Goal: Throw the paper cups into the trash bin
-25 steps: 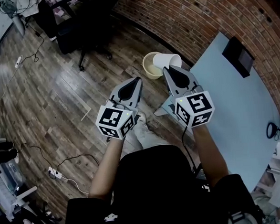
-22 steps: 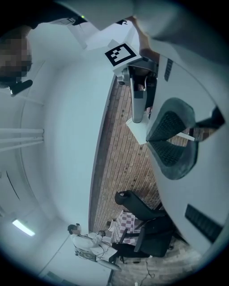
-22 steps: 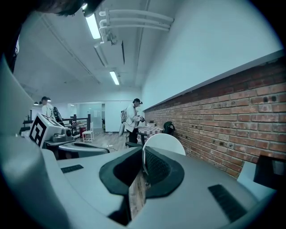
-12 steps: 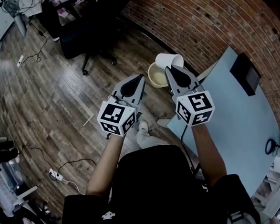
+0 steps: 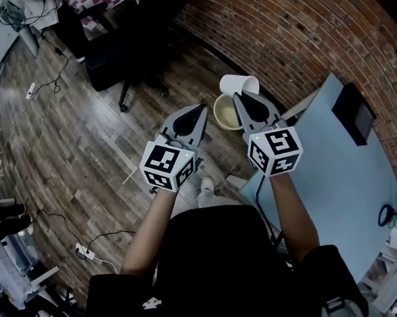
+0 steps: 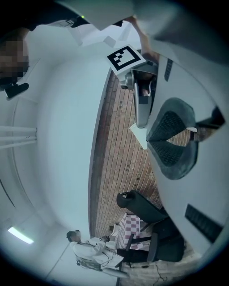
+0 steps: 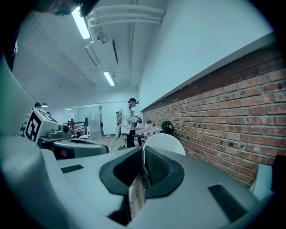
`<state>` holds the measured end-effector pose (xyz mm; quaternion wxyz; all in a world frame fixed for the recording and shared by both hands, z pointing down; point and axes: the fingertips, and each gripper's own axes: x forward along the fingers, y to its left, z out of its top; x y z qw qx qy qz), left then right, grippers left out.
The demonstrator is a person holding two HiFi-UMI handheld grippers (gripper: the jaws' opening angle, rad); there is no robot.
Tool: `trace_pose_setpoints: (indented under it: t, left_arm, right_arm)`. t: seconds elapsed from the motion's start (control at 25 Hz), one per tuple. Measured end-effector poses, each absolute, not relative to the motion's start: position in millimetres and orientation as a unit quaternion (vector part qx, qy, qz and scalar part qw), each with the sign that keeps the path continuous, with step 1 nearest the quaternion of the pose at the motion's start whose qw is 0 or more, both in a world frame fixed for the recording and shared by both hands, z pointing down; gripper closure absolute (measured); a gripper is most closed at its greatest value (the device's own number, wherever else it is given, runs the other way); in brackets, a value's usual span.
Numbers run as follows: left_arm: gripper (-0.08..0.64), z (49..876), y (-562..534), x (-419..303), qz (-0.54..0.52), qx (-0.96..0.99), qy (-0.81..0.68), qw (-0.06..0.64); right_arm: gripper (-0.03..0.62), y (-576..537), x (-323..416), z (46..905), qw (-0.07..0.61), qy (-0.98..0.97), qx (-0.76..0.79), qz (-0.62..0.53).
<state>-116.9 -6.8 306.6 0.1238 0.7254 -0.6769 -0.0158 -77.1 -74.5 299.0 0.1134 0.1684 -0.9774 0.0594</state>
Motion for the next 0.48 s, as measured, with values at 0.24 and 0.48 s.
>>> trace_pose_setpoints:
  t: [0.24,0.48]
  left_arm:
    - [0.551,306.4,-26.8,-125.4,-0.014,0.729,-0.674,0.123]
    - [0.551,307.0,-35.7,-130.9,-0.008,0.729,-0.673,0.124]
  right_arm:
    - [0.571,-92.8,-85.6,300.2,0.108,-0.977,0.172,0.066]
    - [0.57,-100.2,-88.4,303.4,0.109,-0.976,0.174,0.072]
